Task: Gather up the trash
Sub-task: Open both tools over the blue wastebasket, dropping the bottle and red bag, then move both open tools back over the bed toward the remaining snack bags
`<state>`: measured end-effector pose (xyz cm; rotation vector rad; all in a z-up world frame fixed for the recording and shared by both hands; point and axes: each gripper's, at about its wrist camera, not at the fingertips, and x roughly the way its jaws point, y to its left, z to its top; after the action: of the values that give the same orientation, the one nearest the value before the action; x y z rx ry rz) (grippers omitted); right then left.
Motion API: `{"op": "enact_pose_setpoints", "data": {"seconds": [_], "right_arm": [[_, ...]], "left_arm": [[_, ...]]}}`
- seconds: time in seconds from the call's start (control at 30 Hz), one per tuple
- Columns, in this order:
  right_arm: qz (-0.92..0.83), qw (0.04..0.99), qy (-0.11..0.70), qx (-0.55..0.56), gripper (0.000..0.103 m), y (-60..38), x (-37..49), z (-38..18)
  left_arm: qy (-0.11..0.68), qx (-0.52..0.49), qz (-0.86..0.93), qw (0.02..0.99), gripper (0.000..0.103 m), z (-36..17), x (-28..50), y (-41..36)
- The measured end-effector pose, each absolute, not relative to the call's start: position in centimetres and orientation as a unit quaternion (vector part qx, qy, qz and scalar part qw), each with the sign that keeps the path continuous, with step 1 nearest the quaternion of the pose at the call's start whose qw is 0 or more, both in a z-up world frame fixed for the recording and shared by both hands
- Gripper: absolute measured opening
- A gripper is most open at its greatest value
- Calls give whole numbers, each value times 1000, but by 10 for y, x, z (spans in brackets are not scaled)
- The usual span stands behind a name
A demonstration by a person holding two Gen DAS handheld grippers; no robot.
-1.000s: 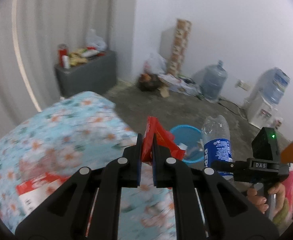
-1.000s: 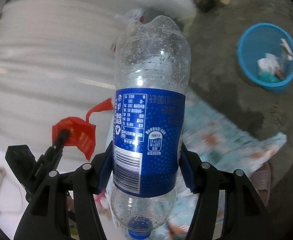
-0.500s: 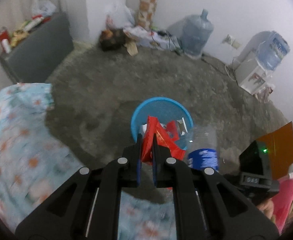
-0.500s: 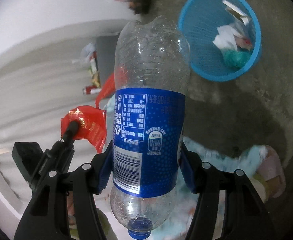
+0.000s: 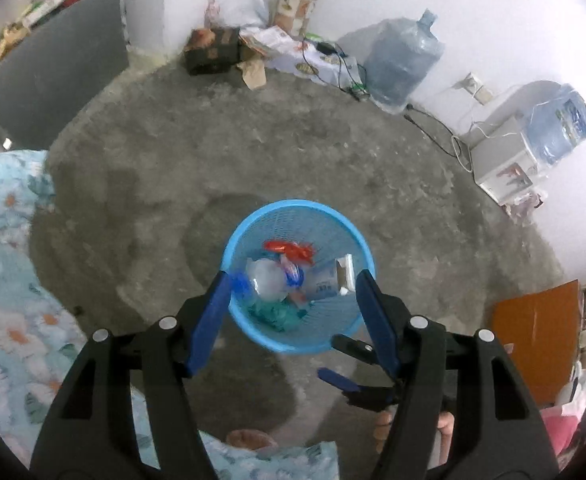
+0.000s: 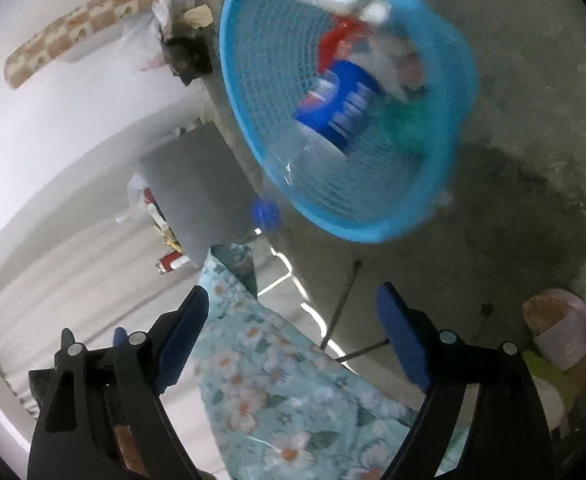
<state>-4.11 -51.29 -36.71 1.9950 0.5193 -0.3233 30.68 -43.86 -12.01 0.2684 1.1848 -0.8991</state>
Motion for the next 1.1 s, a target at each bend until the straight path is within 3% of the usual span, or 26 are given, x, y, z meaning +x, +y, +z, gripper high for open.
{"op": "enact_pose_setpoints", "data": {"seconds": [0.27,0.57,0.83,1.1], "right_arm": [[-125,534,213,809,83,-488,-57,-331],[-122,675,283,671,84,-449,-41,-206],[-59,764,319,557,89,-388,-5,-118],[-24,781,361,509,89,-344,17,-99]], "left_arm": [[474,103,-419,768,67,-34,275,-378],[422,59,-404,810,80,54,217,-239],[373,30,-320,870,83,81,185,-94],[381,-9,-207,901,83,59,161,15]]}}
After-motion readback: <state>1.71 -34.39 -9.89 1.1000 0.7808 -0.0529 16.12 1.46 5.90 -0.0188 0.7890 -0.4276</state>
